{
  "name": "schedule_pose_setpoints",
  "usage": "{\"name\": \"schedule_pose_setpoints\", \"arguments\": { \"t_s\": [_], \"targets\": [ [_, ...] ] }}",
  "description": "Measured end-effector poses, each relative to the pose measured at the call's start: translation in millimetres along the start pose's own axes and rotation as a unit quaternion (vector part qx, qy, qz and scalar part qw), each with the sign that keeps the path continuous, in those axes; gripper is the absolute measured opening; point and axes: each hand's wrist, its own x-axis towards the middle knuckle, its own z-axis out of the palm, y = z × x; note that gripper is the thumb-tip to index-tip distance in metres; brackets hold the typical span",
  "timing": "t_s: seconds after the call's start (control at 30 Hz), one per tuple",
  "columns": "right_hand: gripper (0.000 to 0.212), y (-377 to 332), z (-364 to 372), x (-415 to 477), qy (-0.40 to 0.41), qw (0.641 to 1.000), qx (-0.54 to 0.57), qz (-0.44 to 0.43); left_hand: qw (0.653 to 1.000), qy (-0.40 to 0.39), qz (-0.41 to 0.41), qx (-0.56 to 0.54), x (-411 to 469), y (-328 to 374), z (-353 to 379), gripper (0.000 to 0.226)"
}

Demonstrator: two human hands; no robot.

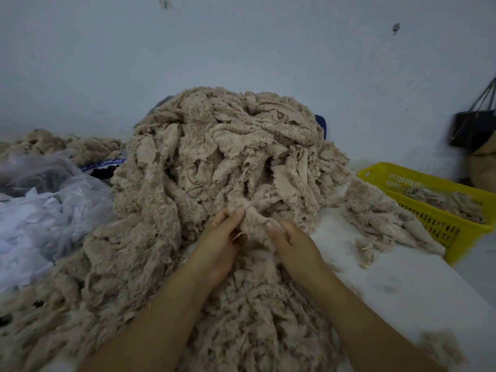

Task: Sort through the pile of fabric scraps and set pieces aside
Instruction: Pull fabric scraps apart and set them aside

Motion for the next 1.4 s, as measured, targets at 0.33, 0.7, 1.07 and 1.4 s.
{"name": "schedule_pose_setpoints", "arguments": {
  "t_s": [0.33,0.7,1.07,1.4],
  "targets": [
    [0.051,-6.0,-4.7,0.0,0.049,0.993,0.095,0.047,0.995,0.064,0.004,-0.078,1.6,0.6,0.4,0.010],
    [0.038,0.9,-6.9,3.4,0.075,0.992,0.097,0.041,0.922,0.030,0.193,0.333,-9.1,-3.0,3.5,0.023],
    [0.029,6.4,-13.4,14.7,0.077,0.851,0.456,0.248,0.815,-0.108,0.229,0.521,-17.2,-14.2,9.1,0.017],
    [0.048,-7.6,-7.9,1.1,-0.035,0.922,0.349,0.166,0.923,-0.054,0.023,0.380,-15.4,-8.0,1.5,0.067]
  ]
}}
